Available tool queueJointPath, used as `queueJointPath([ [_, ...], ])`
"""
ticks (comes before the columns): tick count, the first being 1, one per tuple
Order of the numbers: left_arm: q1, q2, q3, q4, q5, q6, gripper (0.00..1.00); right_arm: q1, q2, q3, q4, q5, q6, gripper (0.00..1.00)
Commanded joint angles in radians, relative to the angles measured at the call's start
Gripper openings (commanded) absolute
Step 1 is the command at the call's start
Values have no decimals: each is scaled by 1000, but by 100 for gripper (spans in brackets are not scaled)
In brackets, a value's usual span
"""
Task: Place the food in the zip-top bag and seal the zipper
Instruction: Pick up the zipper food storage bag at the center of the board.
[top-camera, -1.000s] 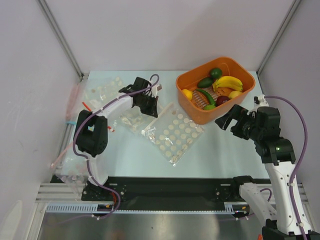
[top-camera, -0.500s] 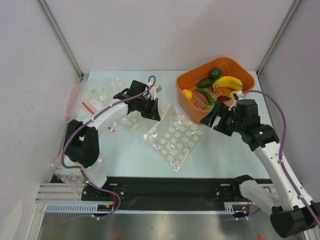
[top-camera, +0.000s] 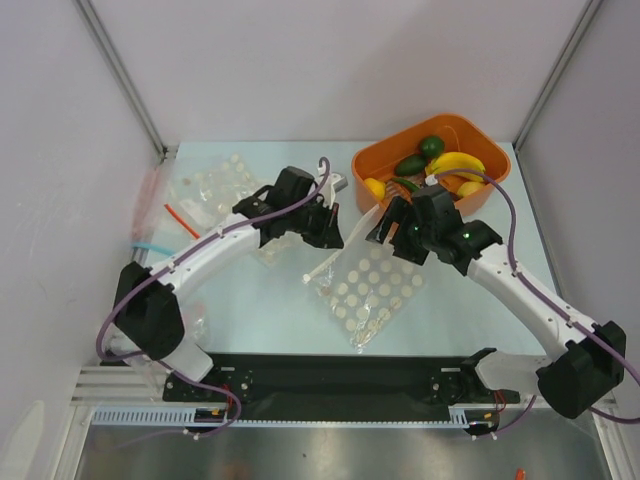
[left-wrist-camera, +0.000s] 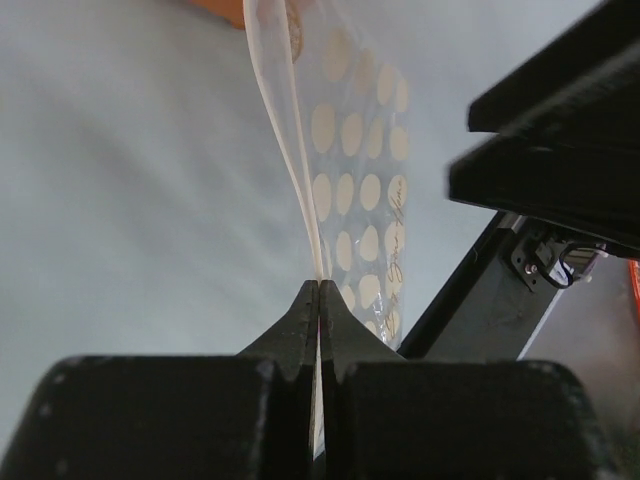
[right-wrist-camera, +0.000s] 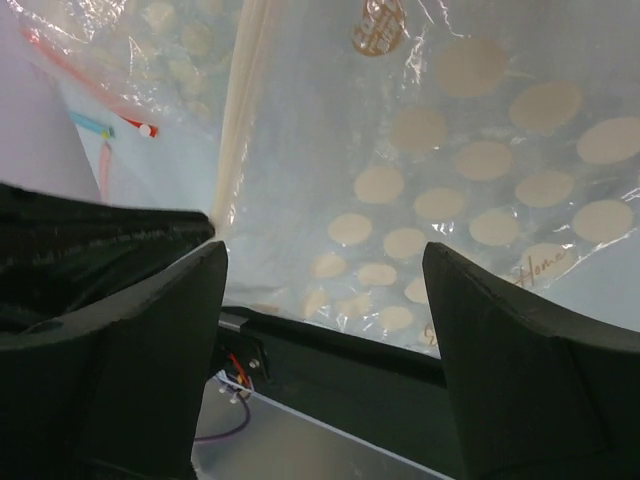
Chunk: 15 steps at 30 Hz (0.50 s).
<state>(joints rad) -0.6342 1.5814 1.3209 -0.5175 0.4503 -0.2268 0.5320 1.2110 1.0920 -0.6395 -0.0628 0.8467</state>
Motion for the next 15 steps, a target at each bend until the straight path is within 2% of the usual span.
queueJointPath([
  [1,-53,-89,-2,37,-94,-22,0,34,33,77,21,141,126,84],
  [7,-128,-147,-8,43,-177,-34,0,69,39,78,49,201,198,77],
  [15,-165,-170,-22,59,-179,-49,0,94,42,78,63,202,216,67],
])
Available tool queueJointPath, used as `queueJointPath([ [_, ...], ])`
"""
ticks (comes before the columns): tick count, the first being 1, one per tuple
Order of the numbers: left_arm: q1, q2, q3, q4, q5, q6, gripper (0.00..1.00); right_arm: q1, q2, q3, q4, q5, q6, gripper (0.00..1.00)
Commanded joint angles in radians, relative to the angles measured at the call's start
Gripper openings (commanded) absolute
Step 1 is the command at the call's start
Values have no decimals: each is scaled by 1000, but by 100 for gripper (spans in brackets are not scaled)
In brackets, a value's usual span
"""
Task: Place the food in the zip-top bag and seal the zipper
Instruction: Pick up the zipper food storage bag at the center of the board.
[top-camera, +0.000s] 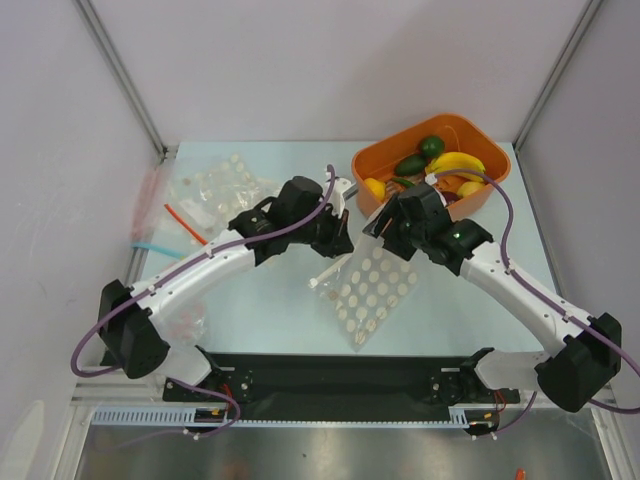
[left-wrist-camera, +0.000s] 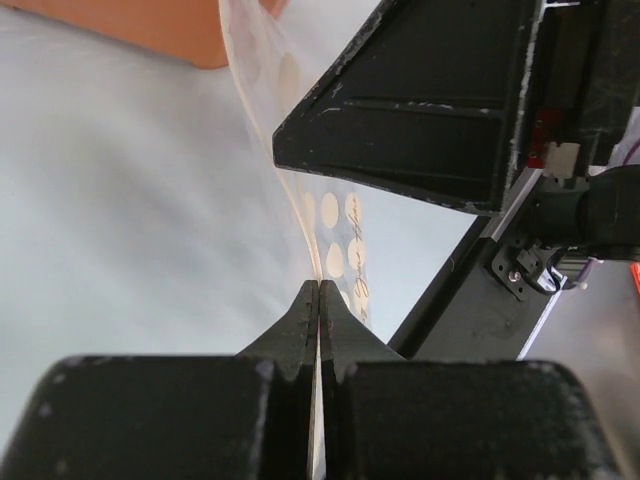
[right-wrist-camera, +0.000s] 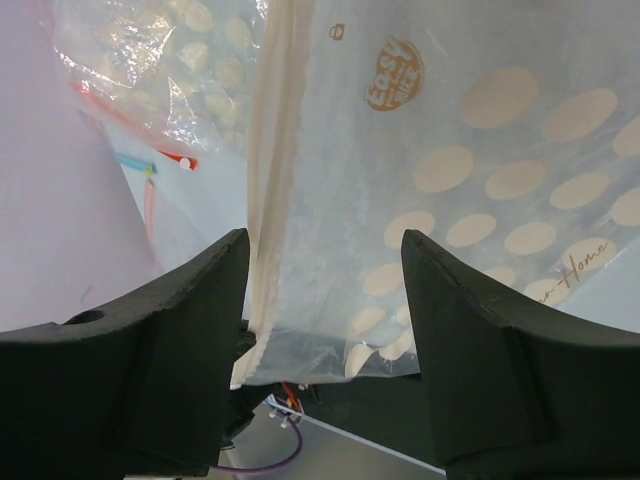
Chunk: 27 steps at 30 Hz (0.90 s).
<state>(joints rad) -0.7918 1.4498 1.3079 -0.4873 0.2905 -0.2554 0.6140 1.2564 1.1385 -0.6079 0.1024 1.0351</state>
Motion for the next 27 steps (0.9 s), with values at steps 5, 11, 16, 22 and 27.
queueJointPath([
  [5,-26,-40,-4,35,-14,-15,0,20,-15,15,54,31,28,68],
  [11,-38,-46,2,35,-13,-15,0,26,-23,12,66,26,16,68],
  [16,-50,-48,24,32,-11,-7,0,27,-26,-6,91,6,16,54],
  [22,-57,-45,48,15,-16,7,0,27,-37,-8,99,7,3,33],
  [27,-58,-46,74,-2,-17,18,0,27,-40,-10,117,-12,-18,8],
])
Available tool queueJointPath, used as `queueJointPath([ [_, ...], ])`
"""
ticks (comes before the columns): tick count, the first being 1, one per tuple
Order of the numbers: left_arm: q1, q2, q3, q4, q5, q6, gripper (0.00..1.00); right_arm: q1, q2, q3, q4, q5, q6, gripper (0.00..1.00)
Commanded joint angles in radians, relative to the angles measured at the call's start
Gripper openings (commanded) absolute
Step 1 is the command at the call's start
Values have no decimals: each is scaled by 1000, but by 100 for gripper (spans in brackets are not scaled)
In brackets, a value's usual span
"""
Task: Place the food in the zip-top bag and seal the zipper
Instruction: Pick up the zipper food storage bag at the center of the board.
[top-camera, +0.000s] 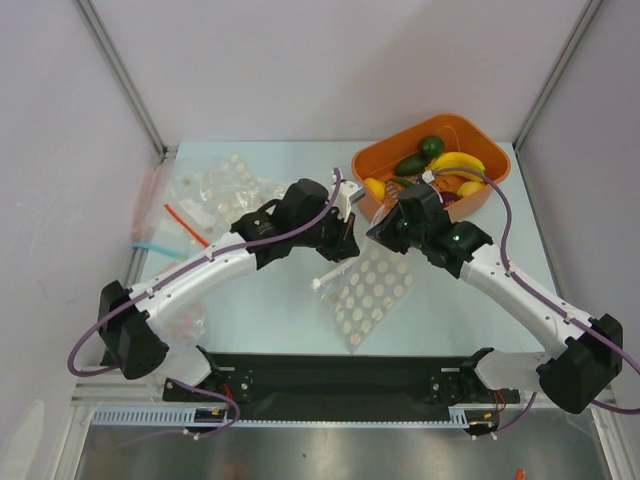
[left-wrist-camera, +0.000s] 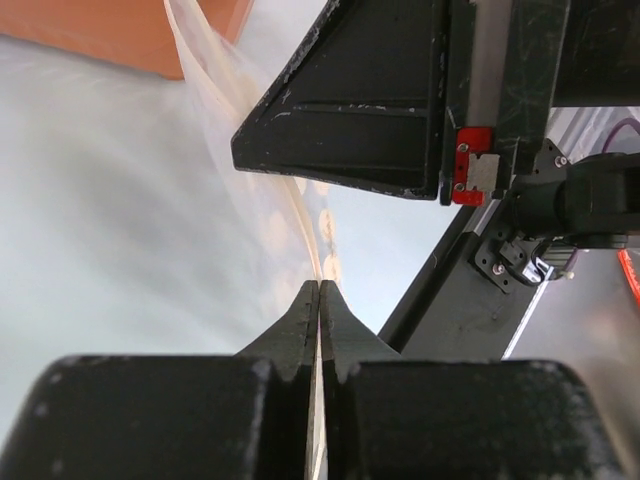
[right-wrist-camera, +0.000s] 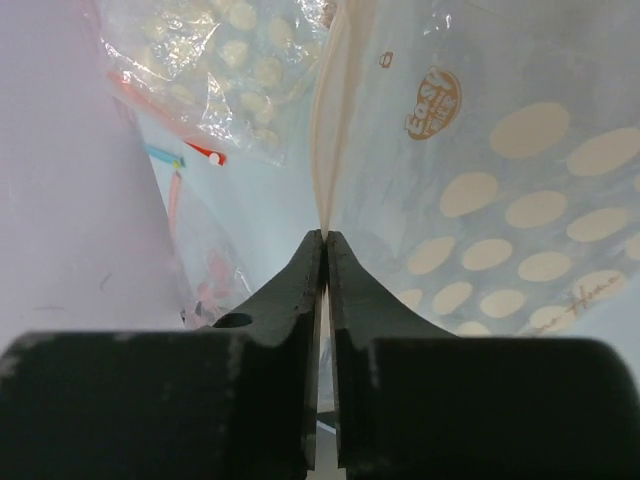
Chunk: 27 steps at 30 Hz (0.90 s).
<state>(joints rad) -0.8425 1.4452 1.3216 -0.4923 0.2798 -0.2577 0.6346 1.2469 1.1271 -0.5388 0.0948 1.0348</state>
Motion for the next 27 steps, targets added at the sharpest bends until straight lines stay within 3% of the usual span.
queueJointPath([
  [1,-7,-46,65,-6,-11,21,4,5,-32,2,49,-6,-30,5],
  [6,-6,-74,85,-28,-59,21,30,4,-53,-24,86,-35,-76,1],
  [7,-3,-78,91,-43,-71,23,40,2,-67,-32,97,-43,-82,1],
  [10,22,-95,128,-80,-96,15,52,-4,-87,-59,149,-78,-119,1],
  [18,99,-72,208,-146,39,-12,56,-7,-161,-101,261,-153,-202,2],
  [21,99,-83,196,-135,71,-28,63,-7,-190,-109,292,-159,-216,2],
  [27,99,-126,134,-75,110,-55,86,-7,-233,-116,358,-211,-258,4],
])
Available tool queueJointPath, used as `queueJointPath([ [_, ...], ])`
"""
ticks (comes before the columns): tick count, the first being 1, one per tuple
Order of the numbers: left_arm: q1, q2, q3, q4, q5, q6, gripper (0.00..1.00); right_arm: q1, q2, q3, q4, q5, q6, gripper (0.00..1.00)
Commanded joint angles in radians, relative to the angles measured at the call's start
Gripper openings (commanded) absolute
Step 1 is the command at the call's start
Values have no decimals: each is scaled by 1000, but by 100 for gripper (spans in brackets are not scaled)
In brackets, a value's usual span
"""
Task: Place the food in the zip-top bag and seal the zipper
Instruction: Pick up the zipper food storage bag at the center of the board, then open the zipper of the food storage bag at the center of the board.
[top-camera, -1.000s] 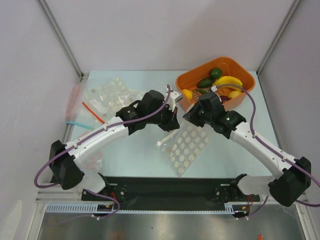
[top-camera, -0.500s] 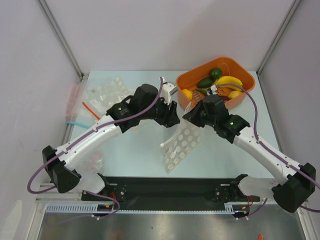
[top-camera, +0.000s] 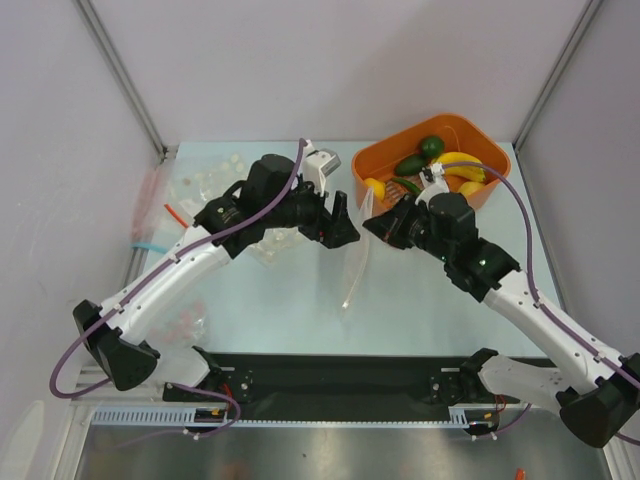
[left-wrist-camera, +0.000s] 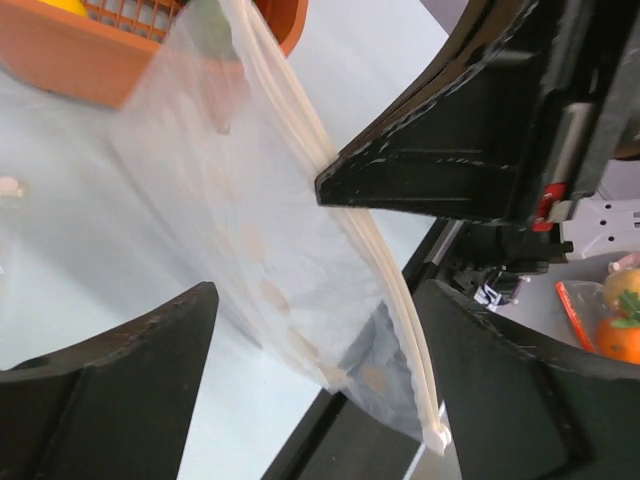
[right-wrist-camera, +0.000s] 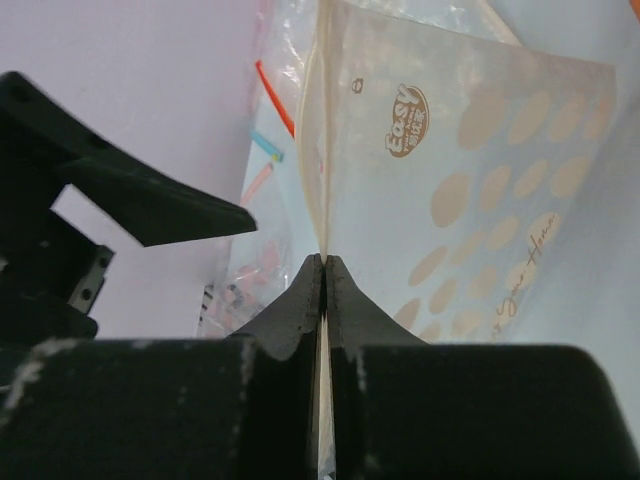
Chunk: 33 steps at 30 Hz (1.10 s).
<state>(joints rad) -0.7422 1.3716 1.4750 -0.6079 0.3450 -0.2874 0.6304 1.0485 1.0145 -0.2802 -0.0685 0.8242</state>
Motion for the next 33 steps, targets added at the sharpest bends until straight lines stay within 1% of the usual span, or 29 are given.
queueJointPath([
  [1,-2,-54,-21,42,40,-30,91,-3,-44,-5,107,-54,-51,4],
  [3,-2,-55,-22,49,28,-41,93,-3,-45,-11,105,-65,-62,5],
  [6,3,-48,-15,74,9,-82,94,-1,-44,-23,93,-86,-86,4],
  [10,20,-10,22,74,-17,-146,92,0,-47,-30,78,-100,-128,5],
  [13,23,32,73,54,-53,-156,90,-1,-45,-22,62,-105,-164,4],
  [15,23,53,119,42,-57,-148,86,2,-45,-17,46,-109,-184,4],
  [16,23,67,134,34,-57,-145,80,2,-47,-16,44,-113,-188,4],
  [21,23,145,228,-12,-77,-136,73,5,-50,-11,26,-129,-207,4],
  [22,23,153,234,-12,-77,-134,66,5,-51,-7,19,-131,-214,4],
  [25,23,182,261,-24,-78,-130,57,8,-57,-1,-2,-123,-223,4],
  [28,23,210,281,-42,-66,-127,54,8,-62,4,-7,-116,-234,4],
  [33,21,234,284,-53,-49,-127,53,8,-61,2,-8,-117,-240,4],
])
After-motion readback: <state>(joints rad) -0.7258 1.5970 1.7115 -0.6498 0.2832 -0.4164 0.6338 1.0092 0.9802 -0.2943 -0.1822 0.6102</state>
